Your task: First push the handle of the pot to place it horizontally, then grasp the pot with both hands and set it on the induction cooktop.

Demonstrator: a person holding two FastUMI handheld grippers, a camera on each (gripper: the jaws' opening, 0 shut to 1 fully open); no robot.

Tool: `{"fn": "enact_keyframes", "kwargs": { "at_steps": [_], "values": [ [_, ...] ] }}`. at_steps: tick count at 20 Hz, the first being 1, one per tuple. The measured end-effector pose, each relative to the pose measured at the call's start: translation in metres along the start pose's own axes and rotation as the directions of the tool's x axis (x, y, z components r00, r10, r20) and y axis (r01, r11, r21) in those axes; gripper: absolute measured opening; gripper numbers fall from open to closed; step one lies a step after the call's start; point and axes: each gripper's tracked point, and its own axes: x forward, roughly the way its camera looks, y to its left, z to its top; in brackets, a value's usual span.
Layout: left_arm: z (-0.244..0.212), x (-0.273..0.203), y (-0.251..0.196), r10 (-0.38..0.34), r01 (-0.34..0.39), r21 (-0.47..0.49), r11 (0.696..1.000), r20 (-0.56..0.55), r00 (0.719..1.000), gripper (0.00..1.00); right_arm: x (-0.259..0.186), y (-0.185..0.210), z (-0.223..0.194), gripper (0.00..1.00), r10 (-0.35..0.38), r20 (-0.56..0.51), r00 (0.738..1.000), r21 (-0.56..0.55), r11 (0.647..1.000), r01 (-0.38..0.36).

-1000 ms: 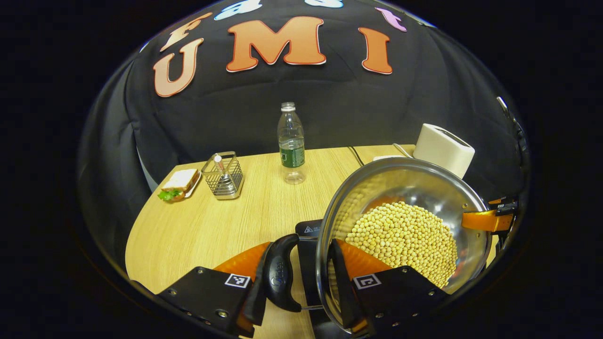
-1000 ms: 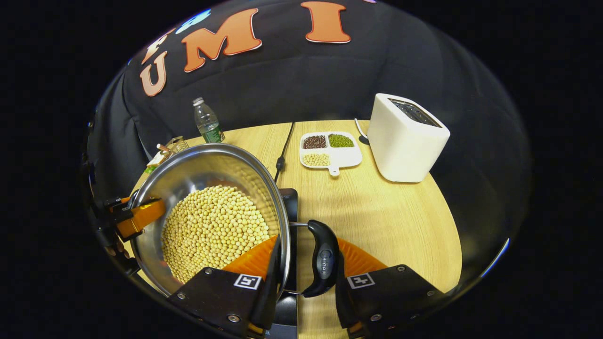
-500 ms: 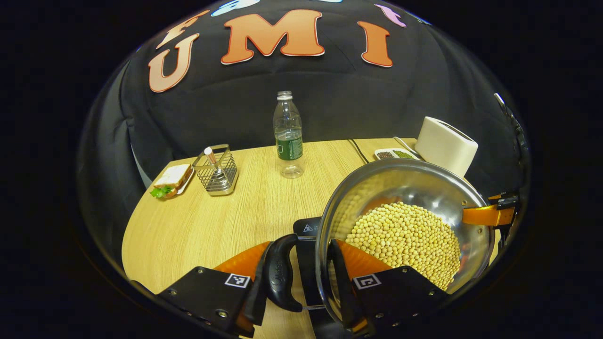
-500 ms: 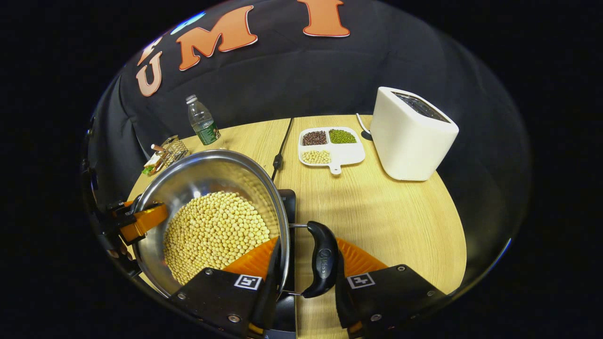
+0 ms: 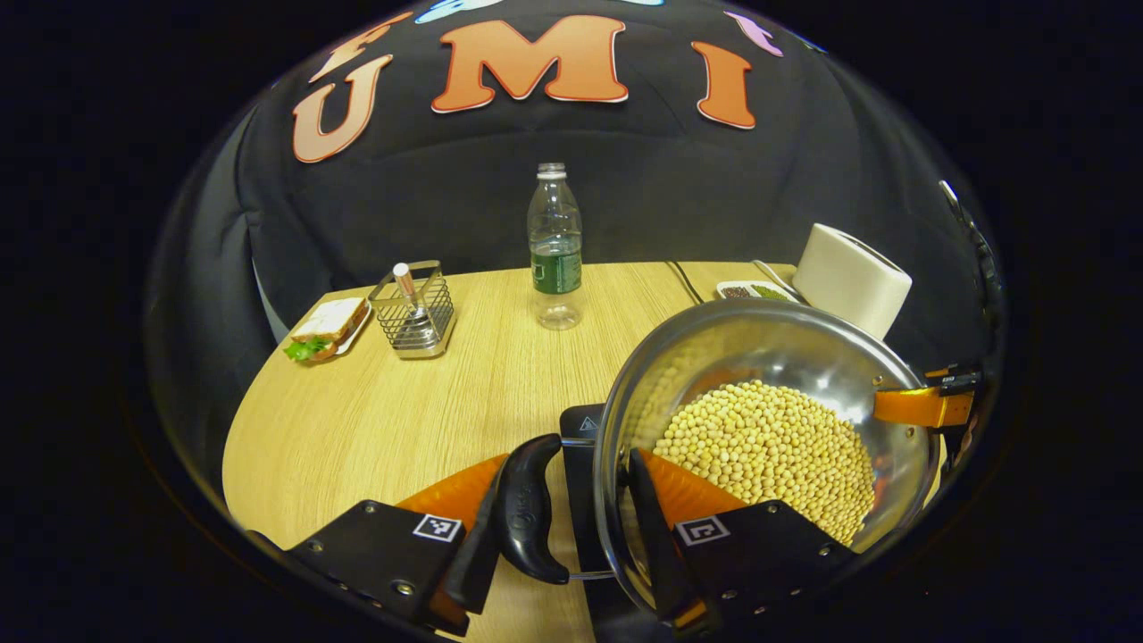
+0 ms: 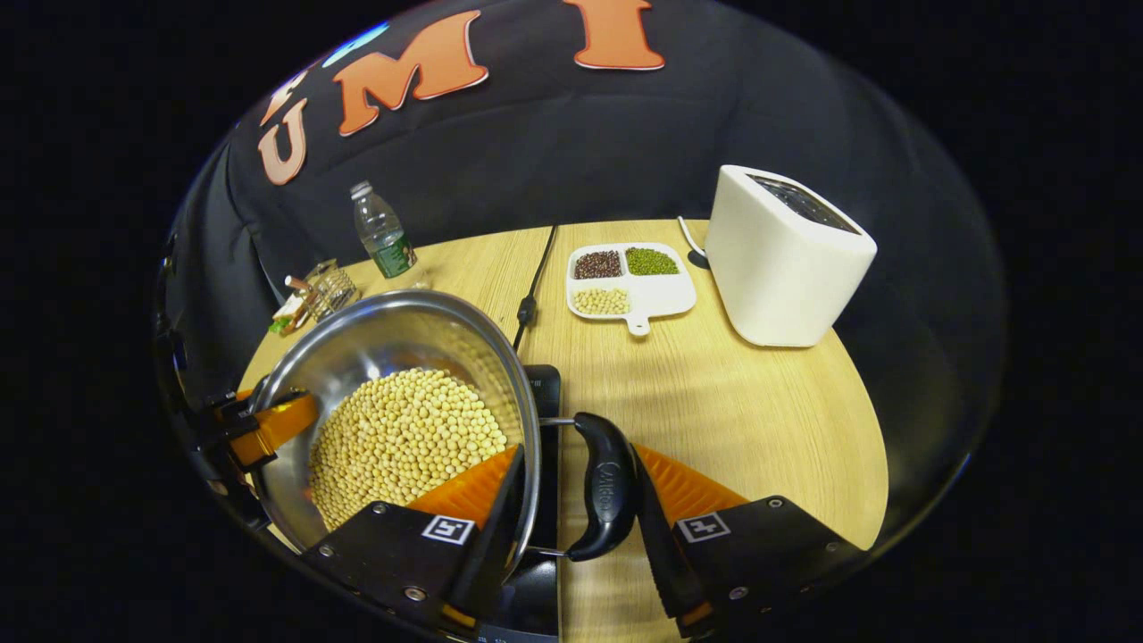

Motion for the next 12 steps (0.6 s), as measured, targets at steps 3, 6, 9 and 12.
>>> {"fn": "enact_keyframes", "kwargs": {
  "at_steps": [3, 6, 9, 12],
  "values": [
    [0.024, -0.018, 0.011, 0.029, -0.027, -0.025, 0.999, 0.09, 0.995, 0.74, -0.03, -0.006, 0.026, 0.72, 0.013, 0.119, 0.993, 0.023, 1.0, -0.016],
    [0.069, -0.054, 0.024, 0.098, -0.099, -0.01, 0.995, 0.248, 0.964, 0.77, -0.092, -0.016, 0.072, 0.73, -0.006, 0.29, 0.957, -0.026, 1.0, 0.014],
    [0.112, -0.106, 0.021, 0.113, -0.114, -0.022, 0.993, 0.402, 0.909, 0.78, -0.153, -0.004, 0.115, 0.77, 0.038, 0.442, 0.896, -0.066, 0.998, -0.01],
    [0.147, -0.163, 0.022, 0.112, -0.113, -0.031, 0.993, 0.541, 0.834, 0.9, -0.206, 0.002, 0.135, 0.84, 0.078, 0.561, 0.824, -0.109, 0.994, -0.02]
  ]
}}
